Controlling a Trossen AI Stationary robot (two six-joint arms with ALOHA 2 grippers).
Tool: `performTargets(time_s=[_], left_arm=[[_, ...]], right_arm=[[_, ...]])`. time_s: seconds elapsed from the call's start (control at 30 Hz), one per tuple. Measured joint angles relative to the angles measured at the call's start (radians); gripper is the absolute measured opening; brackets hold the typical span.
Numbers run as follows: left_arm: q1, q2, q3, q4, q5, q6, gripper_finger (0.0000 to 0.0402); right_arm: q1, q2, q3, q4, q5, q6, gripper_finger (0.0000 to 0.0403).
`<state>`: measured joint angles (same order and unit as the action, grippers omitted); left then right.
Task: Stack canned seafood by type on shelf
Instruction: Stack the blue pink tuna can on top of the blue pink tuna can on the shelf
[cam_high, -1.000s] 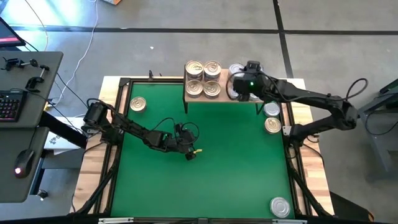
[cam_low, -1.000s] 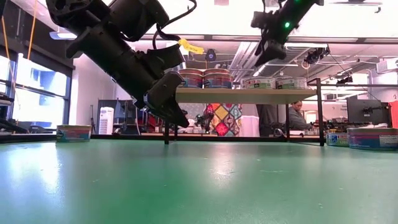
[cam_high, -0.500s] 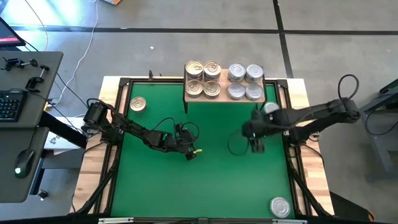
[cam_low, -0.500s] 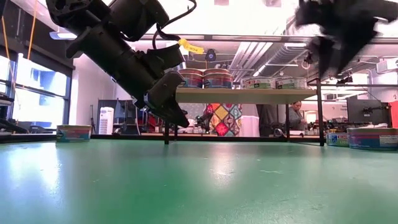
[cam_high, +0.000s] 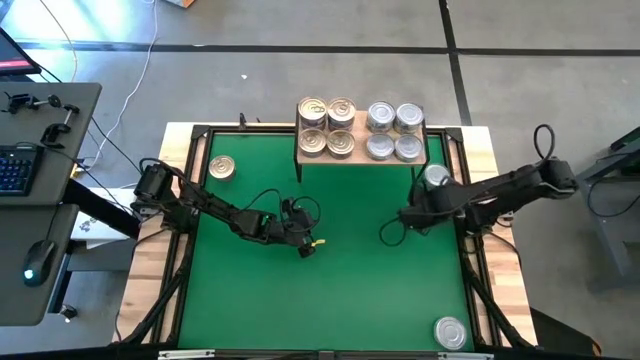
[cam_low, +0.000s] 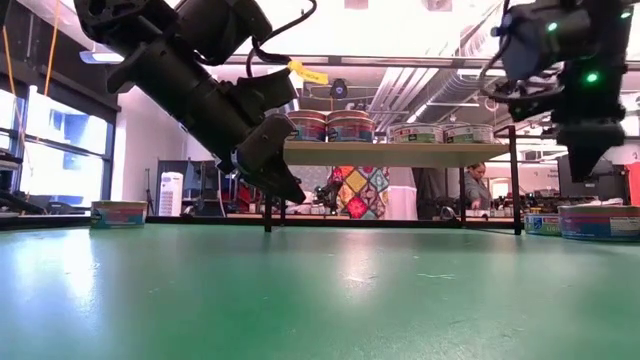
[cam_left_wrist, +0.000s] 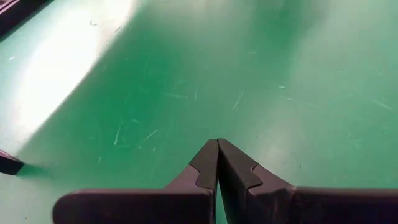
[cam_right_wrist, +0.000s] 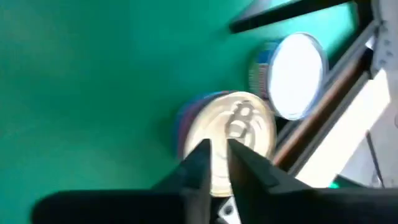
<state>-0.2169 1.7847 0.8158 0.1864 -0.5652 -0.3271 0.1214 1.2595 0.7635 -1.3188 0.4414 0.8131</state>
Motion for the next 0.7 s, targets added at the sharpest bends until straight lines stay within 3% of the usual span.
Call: performTargets(time_s=[0.1, 0.33, 0.7], left_arm=[[0.000, 0.000, 0.000, 0.002, 0.001, 0.000, 0.0000], [0.000, 0.000, 0.000, 0.002, 0.001, 0.000, 0.0000], [0.000, 0.000, 0.000, 0.007, 0.000, -0.001, 0.0000]], right_arm=[[-0.046, 0.000, 0.001, 0.000, 0.012, -0.024, 0.0006], [-0.136, 0.005, -0.086, 0.064, -0.064, -0.189, 0.0003], [-0.154, 0.004, -0.090, 0.211, -0.175, -0.219, 0.0001]])
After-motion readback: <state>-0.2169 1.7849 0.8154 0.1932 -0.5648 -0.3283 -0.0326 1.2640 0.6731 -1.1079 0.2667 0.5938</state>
